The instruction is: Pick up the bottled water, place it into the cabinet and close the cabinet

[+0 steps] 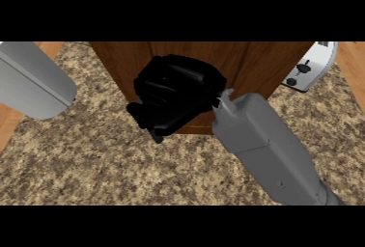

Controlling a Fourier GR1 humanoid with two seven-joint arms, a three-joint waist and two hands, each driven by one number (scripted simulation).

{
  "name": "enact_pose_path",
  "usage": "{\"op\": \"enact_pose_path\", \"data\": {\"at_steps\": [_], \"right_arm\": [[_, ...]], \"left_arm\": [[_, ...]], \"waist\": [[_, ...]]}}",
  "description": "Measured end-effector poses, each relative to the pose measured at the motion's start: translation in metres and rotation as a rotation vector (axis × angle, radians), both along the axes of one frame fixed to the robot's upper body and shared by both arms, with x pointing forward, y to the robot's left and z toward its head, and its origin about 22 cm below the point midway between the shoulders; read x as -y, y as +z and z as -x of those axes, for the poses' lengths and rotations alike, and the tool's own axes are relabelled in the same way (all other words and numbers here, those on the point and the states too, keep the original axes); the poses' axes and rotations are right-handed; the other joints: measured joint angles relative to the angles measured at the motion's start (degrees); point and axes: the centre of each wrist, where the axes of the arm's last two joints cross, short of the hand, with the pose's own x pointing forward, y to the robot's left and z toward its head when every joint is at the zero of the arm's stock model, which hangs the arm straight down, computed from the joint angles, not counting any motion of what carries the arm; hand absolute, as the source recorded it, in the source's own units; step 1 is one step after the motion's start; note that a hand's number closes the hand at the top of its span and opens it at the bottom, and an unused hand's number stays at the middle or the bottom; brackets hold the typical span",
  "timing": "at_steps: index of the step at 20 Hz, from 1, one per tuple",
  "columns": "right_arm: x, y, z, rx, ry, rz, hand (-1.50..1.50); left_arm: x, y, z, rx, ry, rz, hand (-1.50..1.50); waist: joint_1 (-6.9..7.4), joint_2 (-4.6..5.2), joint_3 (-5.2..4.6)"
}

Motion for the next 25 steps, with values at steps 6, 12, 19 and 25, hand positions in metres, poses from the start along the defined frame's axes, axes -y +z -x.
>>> {"op": "enact_pose_path", "data": {"at_steps": [6,12,19,25], "right_arm": [[0.005,-0.011,-0.019,0.096,-0.035,-0.011,1.50],[0.002,-0.012,-0.025,0.173,-0.033,-0.008,-1.50],[-0.013,-0.008,-0.026,0.224,-0.091,-0.015,-1.50],[-0.015,-0.005,-0.027,0.246,-0.135,-0.006,-1.50]], "left_arm": [[-0.002,0.001,0.004,-0.007,-0.004,0.006,-1.50],[-0.001,0.000,0.002,-0.007,-0.013,0.014,-1.50],[0.003,-0.004,-0.006,0.004,-0.025,0.015,-1.50],[0.006,-0.008,-0.009,-0.002,-0.051,0.011,-1.50]], "waist": [[0.10,-0.51,-0.25],[0.18,-0.62,-0.36],[0.23,-0.19,-0.45],[0.54,-0.13,-0.51]]}}
